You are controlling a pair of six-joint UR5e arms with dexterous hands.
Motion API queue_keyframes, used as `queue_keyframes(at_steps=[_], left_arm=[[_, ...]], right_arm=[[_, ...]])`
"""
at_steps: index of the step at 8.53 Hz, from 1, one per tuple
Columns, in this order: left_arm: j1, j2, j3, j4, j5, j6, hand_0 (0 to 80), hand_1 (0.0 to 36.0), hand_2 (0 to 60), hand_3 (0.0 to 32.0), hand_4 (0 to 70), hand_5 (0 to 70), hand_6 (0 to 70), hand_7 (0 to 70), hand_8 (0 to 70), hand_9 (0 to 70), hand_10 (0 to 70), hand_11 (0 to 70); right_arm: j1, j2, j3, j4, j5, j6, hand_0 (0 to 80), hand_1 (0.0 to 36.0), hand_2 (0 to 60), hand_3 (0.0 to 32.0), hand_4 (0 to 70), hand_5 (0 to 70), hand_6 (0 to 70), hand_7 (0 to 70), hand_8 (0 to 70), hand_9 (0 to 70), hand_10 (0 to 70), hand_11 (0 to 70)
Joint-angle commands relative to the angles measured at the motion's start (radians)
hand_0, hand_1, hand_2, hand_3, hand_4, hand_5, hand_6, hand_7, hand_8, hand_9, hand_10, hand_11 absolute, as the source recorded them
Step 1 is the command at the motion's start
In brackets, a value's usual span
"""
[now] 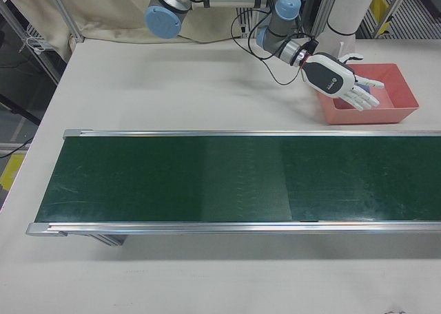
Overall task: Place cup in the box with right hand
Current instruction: 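Lower the cup into the pink box and open the right hand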
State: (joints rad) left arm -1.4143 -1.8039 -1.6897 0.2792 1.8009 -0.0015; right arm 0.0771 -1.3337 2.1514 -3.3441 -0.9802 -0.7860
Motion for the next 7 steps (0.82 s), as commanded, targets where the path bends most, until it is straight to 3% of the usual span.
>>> queue_keyframes(at_steps=[1, 3, 5, 6, 7], left_arm=[[0.0, 0.0, 0.001, 0.0, 0.0, 0.0, 0.0, 0.0, 0.0, 0.0, 0.0, 0.0, 0.0, 0.0, 0.0, 0.0, 0.0, 0.0], [0.0, 0.0, 0.001, 0.0, 0.0, 0.0, 0.0, 0.0, 0.0, 0.0, 0.0, 0.0, 0.0, 0.0, 0.0, 0.0, 0.0, 0.0], [0.0, 0.0, 0.001, 0.0, 0.0, 0.0, 0.0, 0.0, 0.0, 0.0, 0.0, 0.0, 0.0, 0.0, 0.0, 0.0, 0.0, 0.0], [0.0, 0.0, 0.001, 0.0, 0.0, 0.0, 0.0, 0.0, 0.0, 0.0, 0.0, 0.0, 0.0, 0.0, 0.0, 0.0, 0.0, 0.0], [0.0, 0.0, 0.001, 0.0, 0.0, 0.0, 0.0, 0.0, 0.0, 0.0, 0.0, 0.0, 0.0, 0.0, 0.0, 0.0, 0.0, 0.0]], right_arm=[[-0.005, 0.002, 0.002, 0.0, 0.0, 0.001, 47.7, 22.0, 27.0, 0.0, 0.0, 4.6, 0.0, 0.0, 0.0, 0.0, 0.0, 0.0], [0.012, -0.001, 0.086, -0.001, 0.008, 0.005, 47.4, 21.6, 27.1, 0.0, 0.0, 4.6, 0.1, 0.0, 0.0, 0.0, 0.0, 0.0], [0.126, -0.001, 0.212, -0.005, 0.113, -0.001, 47.7, 21.7, 27.1, 0.0, 0.0, 4.7, 0.6, 0.0, 0.0, 0.0, 0.0, 0.0], [0.245, -0.002, 0.228, -0.006, 0.123, 0.008, 47.8, 21.7, 29.3, 0.0, 0.0, 4.6, 1.6, 2.0, 0.0, 0.0, 0.0, 0.0], [0.385, -0.013, 0.225, -0.018, 0.115, 0.022, 47.5, 22.5, 35.3, 0.0, 0.0, 4.7, 3.5, 11.9, 0.0, 1.1, 0.0, 0.0]])
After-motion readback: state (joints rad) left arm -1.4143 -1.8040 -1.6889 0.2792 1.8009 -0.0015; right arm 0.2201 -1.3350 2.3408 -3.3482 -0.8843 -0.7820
